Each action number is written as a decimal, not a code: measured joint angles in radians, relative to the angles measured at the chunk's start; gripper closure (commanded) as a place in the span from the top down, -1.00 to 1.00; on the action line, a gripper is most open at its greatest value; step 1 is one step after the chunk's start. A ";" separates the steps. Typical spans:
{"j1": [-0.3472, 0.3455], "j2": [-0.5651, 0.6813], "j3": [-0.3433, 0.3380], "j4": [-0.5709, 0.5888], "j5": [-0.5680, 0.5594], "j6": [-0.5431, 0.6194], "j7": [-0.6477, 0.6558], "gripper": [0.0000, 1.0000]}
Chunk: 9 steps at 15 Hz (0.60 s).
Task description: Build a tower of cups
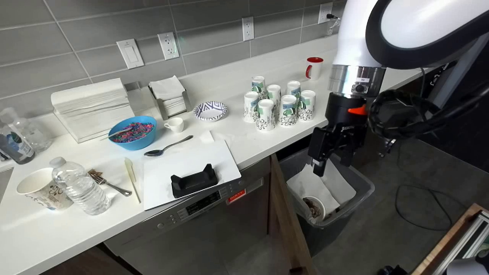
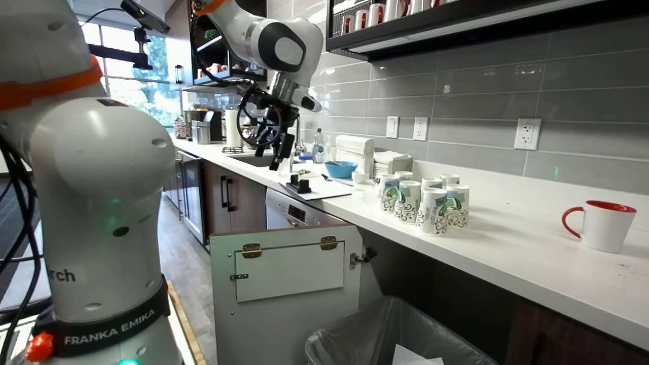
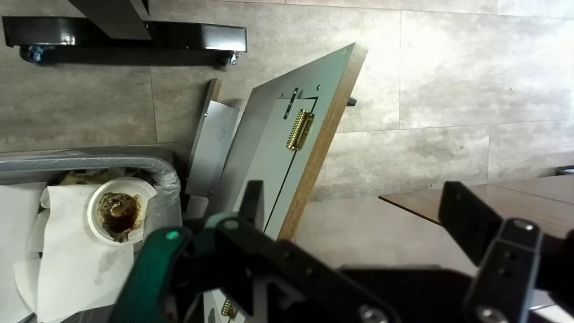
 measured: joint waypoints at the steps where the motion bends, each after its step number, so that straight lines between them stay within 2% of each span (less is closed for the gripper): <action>1: -0.018 -0.009 -0.001 -0.001 -0.007 0.007 0.027 1.00; 4: -0.105 -0.062 -0.021 0.001 -0.086 0.024 0.074 1.00; 9: -0.257 -0.100 -0.053 0.068 -0.326 0.038 0.088 1.00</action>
